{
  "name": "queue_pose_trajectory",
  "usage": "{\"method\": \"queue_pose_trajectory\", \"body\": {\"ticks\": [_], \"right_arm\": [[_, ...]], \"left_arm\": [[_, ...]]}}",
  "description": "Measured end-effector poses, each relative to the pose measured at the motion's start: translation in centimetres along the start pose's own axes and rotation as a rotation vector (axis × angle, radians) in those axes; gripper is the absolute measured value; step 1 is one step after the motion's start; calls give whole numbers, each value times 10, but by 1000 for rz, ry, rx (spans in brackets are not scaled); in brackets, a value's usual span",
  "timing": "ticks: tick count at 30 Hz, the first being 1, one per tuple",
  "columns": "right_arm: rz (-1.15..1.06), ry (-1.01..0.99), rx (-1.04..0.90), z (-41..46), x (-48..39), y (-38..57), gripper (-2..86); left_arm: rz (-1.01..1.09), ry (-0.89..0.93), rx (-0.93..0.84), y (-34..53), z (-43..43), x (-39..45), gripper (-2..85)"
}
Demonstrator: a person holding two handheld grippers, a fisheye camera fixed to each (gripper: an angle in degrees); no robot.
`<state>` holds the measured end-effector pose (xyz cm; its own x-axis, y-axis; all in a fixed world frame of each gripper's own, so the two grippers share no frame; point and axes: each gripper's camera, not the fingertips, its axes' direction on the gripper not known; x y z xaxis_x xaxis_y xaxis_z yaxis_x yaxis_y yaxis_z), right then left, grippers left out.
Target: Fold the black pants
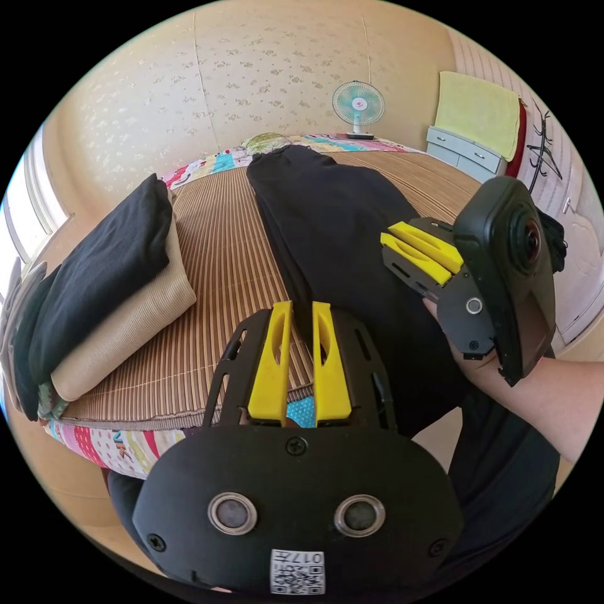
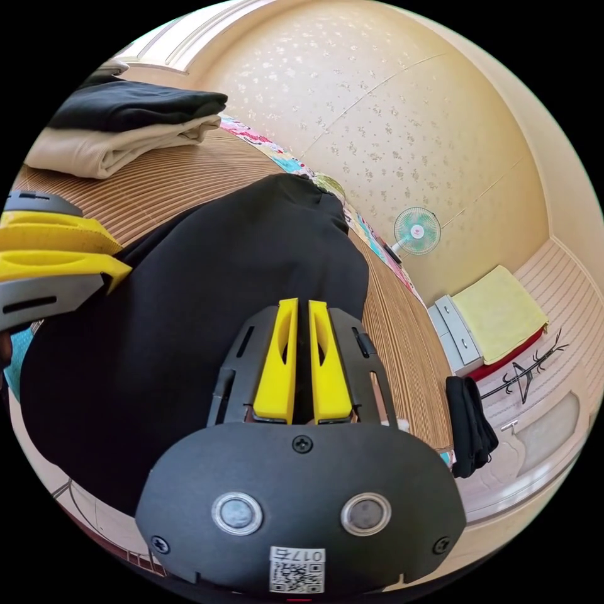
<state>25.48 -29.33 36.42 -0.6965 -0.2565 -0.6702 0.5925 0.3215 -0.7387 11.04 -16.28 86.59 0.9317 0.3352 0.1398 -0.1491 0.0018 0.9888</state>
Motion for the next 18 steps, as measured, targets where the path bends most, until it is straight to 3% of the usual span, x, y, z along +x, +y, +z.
{"method": "queue_pose_trajectory", "body": {"ticks": [18], "right_arm": [[-18,39,1,6,9,0,36]], "left_arm": [[0,-5,6,-17,-18,-14,63]]}}
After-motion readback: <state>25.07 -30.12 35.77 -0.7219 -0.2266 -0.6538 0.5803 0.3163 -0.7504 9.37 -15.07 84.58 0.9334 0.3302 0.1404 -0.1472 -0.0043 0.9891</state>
